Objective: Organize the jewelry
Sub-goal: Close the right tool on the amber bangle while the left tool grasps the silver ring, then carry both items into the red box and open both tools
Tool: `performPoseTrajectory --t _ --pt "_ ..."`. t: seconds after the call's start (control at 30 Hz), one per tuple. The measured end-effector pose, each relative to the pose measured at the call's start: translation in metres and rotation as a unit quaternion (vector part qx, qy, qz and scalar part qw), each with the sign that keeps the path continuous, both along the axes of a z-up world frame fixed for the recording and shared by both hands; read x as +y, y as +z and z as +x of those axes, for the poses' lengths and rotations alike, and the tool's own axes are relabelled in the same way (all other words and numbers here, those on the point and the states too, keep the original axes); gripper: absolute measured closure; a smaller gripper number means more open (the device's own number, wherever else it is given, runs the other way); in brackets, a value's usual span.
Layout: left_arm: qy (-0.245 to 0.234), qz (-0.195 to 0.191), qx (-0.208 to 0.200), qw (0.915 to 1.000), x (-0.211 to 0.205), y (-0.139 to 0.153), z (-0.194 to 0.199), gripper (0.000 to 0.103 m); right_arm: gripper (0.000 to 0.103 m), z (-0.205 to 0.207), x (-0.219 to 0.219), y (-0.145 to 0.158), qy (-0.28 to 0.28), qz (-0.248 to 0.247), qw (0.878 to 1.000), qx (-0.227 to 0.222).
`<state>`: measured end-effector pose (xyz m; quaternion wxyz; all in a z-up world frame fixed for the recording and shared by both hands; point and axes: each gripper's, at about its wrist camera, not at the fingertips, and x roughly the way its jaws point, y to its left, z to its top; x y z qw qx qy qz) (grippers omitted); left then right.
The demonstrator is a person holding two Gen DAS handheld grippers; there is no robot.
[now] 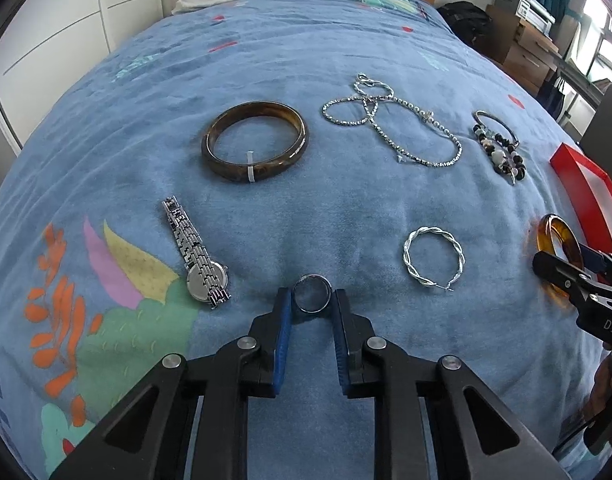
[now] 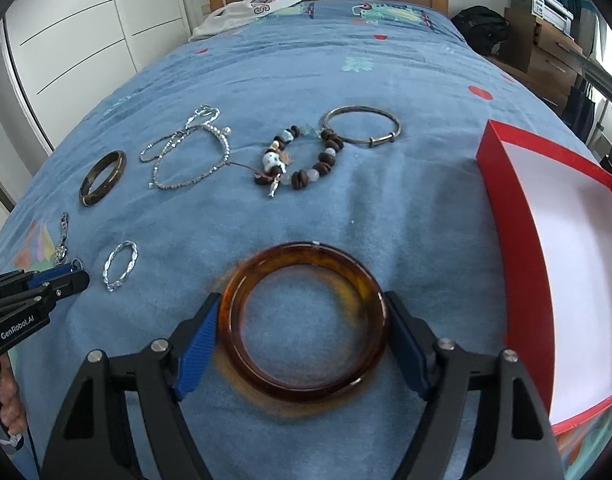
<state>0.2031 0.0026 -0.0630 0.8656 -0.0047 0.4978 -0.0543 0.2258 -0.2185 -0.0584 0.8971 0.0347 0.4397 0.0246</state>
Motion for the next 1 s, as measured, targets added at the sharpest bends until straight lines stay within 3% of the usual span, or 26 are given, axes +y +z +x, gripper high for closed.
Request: performPoseTrajectory --t 0.37,0.6,1.0 --pt "0.006 0.003 -0.008 0.9999 0.008 0.024 -0.012 0.084 0.026 -0.018 0.003 0.036 0.008 0.012 0.999 -0.029" --pt "-0.004 0.003 -0.020 0.9998 -0.004 0.054 -0.019 0.084 0.026 -0.042 -0.026 0.076 -0.013 0.006 0.998 -0.059" --pt "-0.111 -0.040 -0.046 0.9919 -0.117 0.103 -0.009 0.084 0.026 -0.078 -0.133 0.118 -0.080 -0.040 0.993 -0.077"
